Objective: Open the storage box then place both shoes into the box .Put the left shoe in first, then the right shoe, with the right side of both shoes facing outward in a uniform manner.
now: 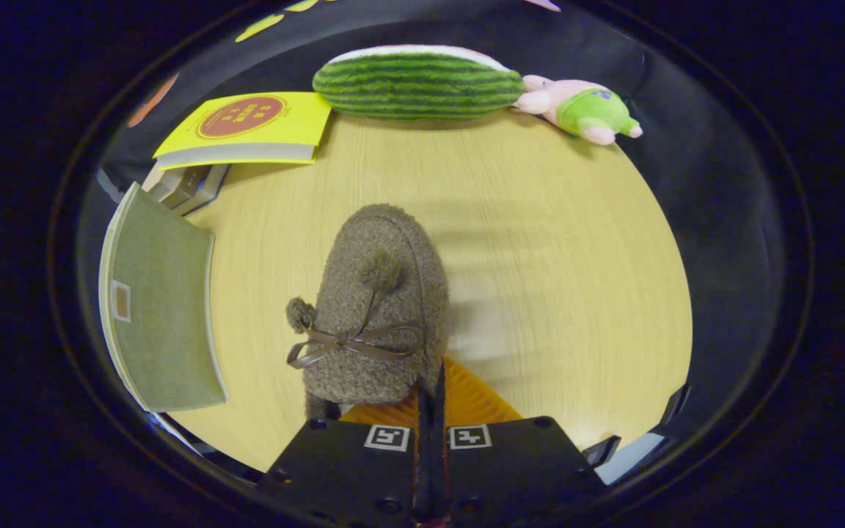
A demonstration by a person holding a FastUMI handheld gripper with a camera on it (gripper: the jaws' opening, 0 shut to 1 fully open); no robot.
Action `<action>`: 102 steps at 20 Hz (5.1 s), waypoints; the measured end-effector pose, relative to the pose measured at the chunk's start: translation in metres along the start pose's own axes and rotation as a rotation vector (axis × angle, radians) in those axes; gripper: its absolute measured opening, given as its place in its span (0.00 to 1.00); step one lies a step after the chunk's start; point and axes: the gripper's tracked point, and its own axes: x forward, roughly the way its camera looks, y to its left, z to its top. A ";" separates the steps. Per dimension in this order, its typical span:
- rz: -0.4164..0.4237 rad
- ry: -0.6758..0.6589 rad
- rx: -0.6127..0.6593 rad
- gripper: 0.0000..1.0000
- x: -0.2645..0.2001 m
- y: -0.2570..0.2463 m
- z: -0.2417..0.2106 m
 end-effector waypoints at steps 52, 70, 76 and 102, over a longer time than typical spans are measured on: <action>0.070 -0.403 -0.128 0.35 -0.100 0.315 0.038; 0.021 -0.995 -0.147 1.00 -0.295 0.234 0.031; 0.029 -1.122 -0.147 1.00 -0.332 0.196 -0.007; 0.082 -1.338 -0.026 1.00 -0.354 0.097 -0.100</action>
